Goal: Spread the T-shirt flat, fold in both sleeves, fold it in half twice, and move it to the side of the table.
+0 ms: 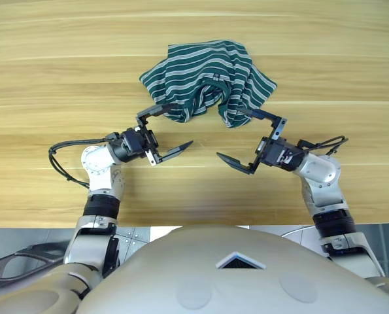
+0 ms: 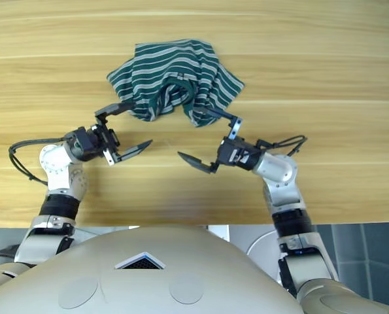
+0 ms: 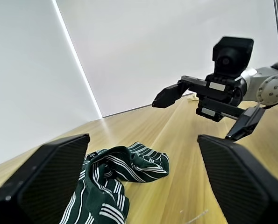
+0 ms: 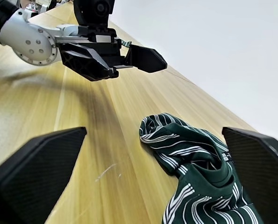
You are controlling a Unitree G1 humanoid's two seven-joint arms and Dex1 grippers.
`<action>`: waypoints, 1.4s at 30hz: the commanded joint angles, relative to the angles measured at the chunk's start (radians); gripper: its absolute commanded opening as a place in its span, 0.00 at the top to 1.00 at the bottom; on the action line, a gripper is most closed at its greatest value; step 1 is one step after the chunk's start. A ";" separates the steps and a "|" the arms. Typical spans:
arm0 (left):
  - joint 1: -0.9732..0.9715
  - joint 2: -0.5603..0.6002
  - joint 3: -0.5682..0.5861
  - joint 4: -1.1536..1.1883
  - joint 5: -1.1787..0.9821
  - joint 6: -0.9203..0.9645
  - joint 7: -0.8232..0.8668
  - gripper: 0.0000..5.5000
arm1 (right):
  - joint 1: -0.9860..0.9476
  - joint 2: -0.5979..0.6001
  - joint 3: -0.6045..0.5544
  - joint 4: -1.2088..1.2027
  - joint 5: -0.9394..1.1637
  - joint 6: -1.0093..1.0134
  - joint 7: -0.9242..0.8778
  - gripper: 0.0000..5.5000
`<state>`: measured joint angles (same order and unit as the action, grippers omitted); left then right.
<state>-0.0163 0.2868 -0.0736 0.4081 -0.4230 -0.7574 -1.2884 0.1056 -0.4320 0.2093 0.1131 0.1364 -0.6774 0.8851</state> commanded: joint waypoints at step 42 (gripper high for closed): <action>-0.047 0.014 -0.054 0.135 0.137 -0.096 0.130 0.22 | -0.072 -0.036 0.055 0.170 -0.260 0.023 -0.173 0.02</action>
<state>-0.0496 0.2917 -0.1219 0.5351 -0.3067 -0.8464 -1.1676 0.0465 -0.4580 0.2547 0.2750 -0.1062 -0.6573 0.7188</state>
